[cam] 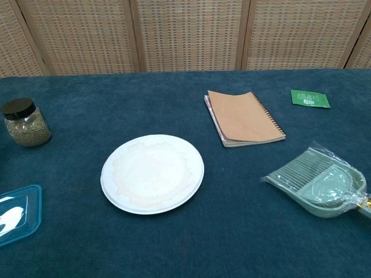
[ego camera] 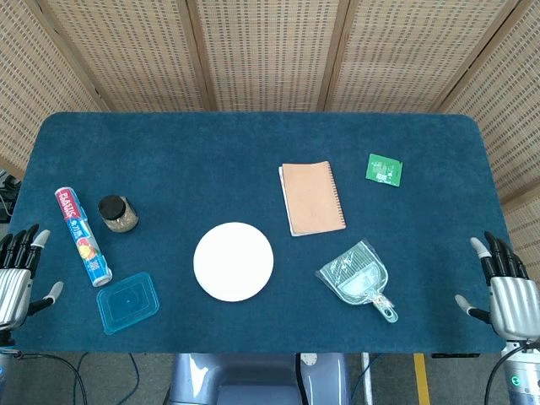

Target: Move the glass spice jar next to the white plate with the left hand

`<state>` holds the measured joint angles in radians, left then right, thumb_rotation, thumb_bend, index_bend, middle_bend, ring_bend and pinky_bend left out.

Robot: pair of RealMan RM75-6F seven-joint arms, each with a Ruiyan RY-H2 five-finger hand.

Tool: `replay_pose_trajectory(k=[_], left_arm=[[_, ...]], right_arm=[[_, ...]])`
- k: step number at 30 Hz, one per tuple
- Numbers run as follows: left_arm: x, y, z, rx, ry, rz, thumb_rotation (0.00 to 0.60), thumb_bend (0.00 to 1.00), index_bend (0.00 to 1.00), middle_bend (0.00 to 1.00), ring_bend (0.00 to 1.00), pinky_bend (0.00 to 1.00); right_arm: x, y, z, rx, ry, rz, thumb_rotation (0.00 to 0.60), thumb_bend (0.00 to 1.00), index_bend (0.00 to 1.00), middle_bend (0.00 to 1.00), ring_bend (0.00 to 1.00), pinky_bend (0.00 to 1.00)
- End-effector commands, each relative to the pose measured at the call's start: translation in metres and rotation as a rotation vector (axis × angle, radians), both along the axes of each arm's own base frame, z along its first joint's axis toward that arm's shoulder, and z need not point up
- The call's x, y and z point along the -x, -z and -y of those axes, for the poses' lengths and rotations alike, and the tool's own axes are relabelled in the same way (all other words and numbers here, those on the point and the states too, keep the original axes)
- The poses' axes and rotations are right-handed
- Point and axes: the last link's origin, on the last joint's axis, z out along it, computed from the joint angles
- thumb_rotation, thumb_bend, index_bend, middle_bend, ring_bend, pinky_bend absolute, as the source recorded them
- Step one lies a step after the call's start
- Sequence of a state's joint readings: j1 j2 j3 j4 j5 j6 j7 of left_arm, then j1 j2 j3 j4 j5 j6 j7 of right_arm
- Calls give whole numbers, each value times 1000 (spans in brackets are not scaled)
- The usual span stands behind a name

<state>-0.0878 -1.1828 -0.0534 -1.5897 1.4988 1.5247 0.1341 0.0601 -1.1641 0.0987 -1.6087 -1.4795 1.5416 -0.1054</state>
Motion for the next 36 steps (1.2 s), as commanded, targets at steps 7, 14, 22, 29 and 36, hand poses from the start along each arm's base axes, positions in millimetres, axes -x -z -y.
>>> replay_pose_trajectory(k=[7, 14, 22, 29, 36], left_arm=[[0, 0, -1, -3, -1, 1, 600, 279, 0, 0, 0, 0], [0, 1, 0, 5, -2, 5, 600, 277, 0, 0, 0, 0], [2, 5, -3, 28, -13, 7, 600, 278, 0, 0, 0, 0], [1, 10, -4, 48, -19, -5, 600, 278, 0, 0, 0, 0], [3, 8, -13, 72, -41, 18, 600, 278, 0, 0, 0, 0]], right_arm=[[1, 3, 1, -11, 5, -5, 600, 30, 88, 0, 0, 146], [0, 3, 0, -25, 10, -4, 600, 30, 88, 0, 0, 146], [0, 1, 0, -26, 13, 3, 600, 30, 91, 0, 0, 146], [4, 0, 1, -35, 31, 8, 600, 31, 93, 0, 0, 146], [3, 0, 0, -46, 35, 6, 600, 30, 95, 0, 0, 146]])
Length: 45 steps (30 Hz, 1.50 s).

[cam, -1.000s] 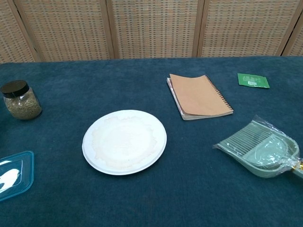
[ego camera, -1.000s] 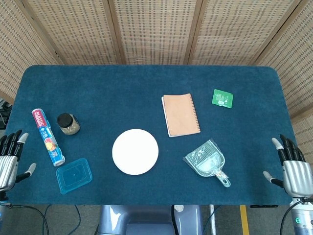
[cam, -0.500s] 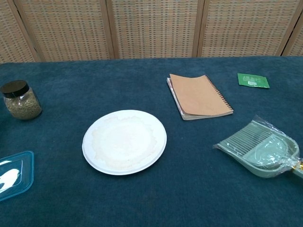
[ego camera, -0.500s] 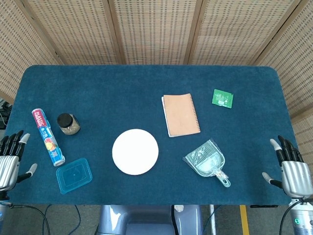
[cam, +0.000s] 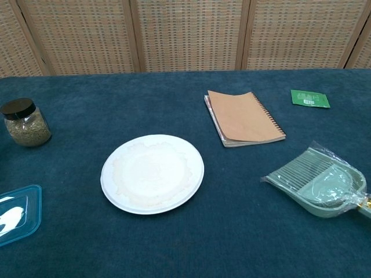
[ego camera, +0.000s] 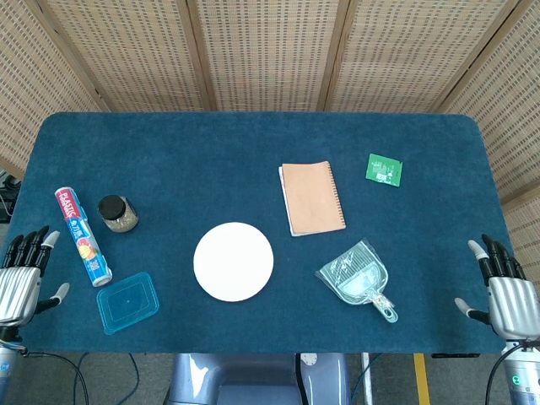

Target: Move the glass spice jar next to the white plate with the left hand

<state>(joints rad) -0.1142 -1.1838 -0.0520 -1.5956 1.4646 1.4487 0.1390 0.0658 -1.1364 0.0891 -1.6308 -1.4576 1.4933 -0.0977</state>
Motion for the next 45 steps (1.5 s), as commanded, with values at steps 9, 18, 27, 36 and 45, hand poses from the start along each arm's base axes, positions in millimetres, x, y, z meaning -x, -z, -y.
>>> replay_pose_trajectory(k=[9, 18, 27, 36, 45], left_arm=[[-3, -26, -59, 104, -37, -71, 600, 279, 0, 0, 0, 0], [-16, -31, -114, 244, -87, -74, 600, 278, 0, 0, 0, 0], [-18, -15, -163, 364, -184, -82, 600, 281, 0, 0, 0, 0], [-27, 5, -196, 394, -205, -102, 600, 293, 0, 0, 0, 0], [-32, 36, -210, 468, -227, -129, 600, 300, 0, 0, 0, 0]], right_arm=[[2, -4, 1, 0, 16, 8, 600, 30, 95, 0, 0, 146], [5, -4, 3, -5, 33, 9, 600, 30, 95, 0, 0, 145], [9, -3, 8, -14, 55, 10, 600, 31, 95, 0, 0, 146], [16, 1, 15, -31, 86, 6, 600, 31, 96, 0, 0, 145], [20, 0, 19, -26, 110, 13, 600, 30, 96, 0, 0, 145]])
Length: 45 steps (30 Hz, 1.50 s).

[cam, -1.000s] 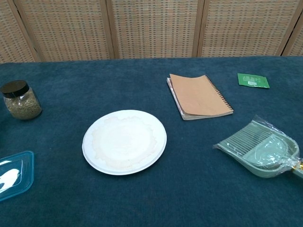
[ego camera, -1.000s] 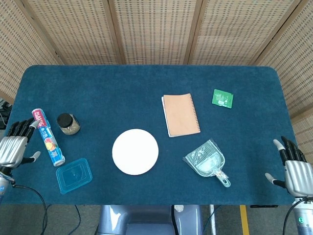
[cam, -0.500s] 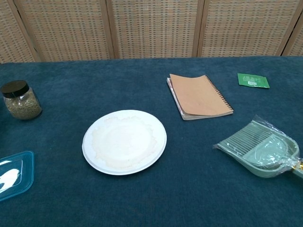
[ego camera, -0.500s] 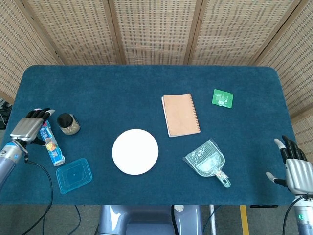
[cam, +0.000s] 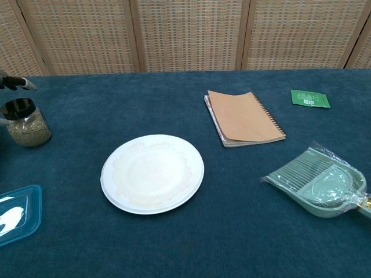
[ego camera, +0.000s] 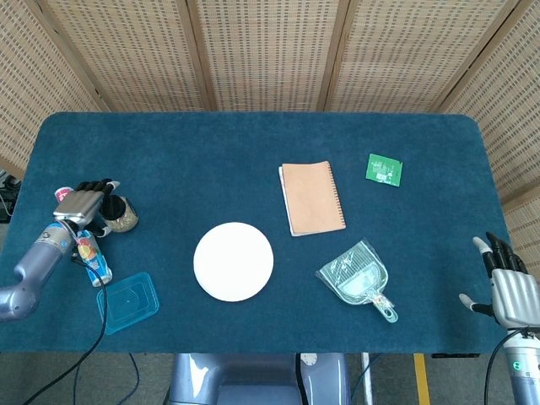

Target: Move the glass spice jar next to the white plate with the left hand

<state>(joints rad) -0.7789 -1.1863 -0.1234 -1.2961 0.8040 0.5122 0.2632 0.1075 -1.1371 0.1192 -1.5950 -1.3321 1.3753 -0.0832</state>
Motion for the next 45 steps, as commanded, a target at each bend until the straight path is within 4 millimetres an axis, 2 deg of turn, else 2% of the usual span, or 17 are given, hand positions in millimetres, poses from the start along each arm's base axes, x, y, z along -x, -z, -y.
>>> replay_pose_trajectory(k=[1, 8, 16, 19, 21, 24, 27, 33, 40, 45], left_arm=[[-1, 11, -2, 32, -6, -13, 600, 300, 0, 0, 0, 0], [1, 23, -5, 67, -30, -42, 600, 302, 0, 0, 0, 2], [2, 34, -4, 71, -35, -59, 600, 312, 4, 0, 0, 125], [2, 33, -4, 53, -23, -70, 600, 368, 158, 12, 51, 292], [0, 36, -6, -15, -1, -63, 600, 438, 368, 118, 192, 429], [-1, 44, -4, -100, 37, -64, 600, 493, 550, 250, 292, 507], [-2, 50, -1, -123, 53, -61, 600, 516, 631, 311, 315, 522], [-11, 38, -5, -185, 97, -56, 600, 531, 697, 379, 330, 530], [-23, 15, -5, -218, 122, -34, 600, 531, 696, 381, 330, 530], [-39, 9, 6, -195, 157, -7, 600, 531, 690, 380, 329, 530]], right_arm=[[1, -2, 1, 7, 4, 4, 600, 31, 95, 0, 0, 146], [3, -5, 2, 22, 8, 18, 600, 32, 95, 0, 0, 145], [4, -4, 2, 22, 9, 20, 600, 30, 96, 0, 0, 146], [3, -4, 2, 19, 6, 21, 600, 30, 95, 0, 0, 146], [3, -3, 2, 18, 3, 22, 600, 30, 95, 0, 0, 146], [2, -3, 1, 19, 0, 23, 600, 31, 95, 0, 0, 146], [2, -3, 1, 21, 1, 22, 600, 31, 96, 0, 0, 146], [2, -5, 1, 28, -1, 28, 600, 30, 95, 0, 0, 146], [2, -8, 0, 36, -5, 34, 600, 30, 96, 0, 0, 146], [1, -8, -1, 34, -4, 34, 600, 30, 96, 0, 0, 146]])
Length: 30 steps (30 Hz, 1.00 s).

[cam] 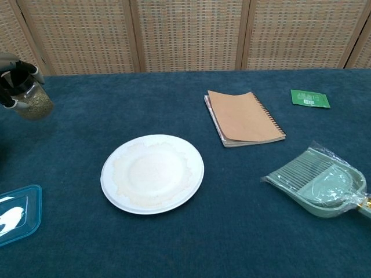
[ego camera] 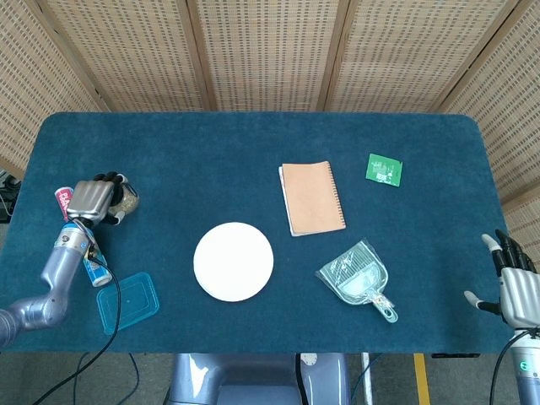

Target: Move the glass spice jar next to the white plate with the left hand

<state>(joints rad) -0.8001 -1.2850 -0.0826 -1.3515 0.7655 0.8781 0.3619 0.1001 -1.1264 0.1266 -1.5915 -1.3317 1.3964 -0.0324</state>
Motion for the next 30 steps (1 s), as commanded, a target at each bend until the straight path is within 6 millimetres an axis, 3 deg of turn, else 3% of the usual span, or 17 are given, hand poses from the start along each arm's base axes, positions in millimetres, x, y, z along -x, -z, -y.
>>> replay_pose_trajectory(k=[1, 7, 17, 30], left_arm=[[-12, -7, 8, 11, 33, 15, 600, 531, 690, 380, 329, 529], [-28, 0, 32, 87, 85, 53, 600, 530, 688, 376, 327, 529], [-37, 20, 83, 244, 179, 50, 600, 530, 687, 374, 327, 528], [-40, 42, 108, 332, 235, 17, 600, 532, 678, 366, 318, 521]], right_arm=[[0, 0, 0, -2, 0, 1, 600, 31, 96, 0, 0, 145], [0, -1, 0, 1, -1, 2, 600, 30, 96, 0, 0, 146], [-1, 0, -1, -4, -2, 2, 600, 29, 96, 0, 0, 146], [-1, -4, -1, 8, -8, 15, 600, 31, 96, 0, 0, 146]])
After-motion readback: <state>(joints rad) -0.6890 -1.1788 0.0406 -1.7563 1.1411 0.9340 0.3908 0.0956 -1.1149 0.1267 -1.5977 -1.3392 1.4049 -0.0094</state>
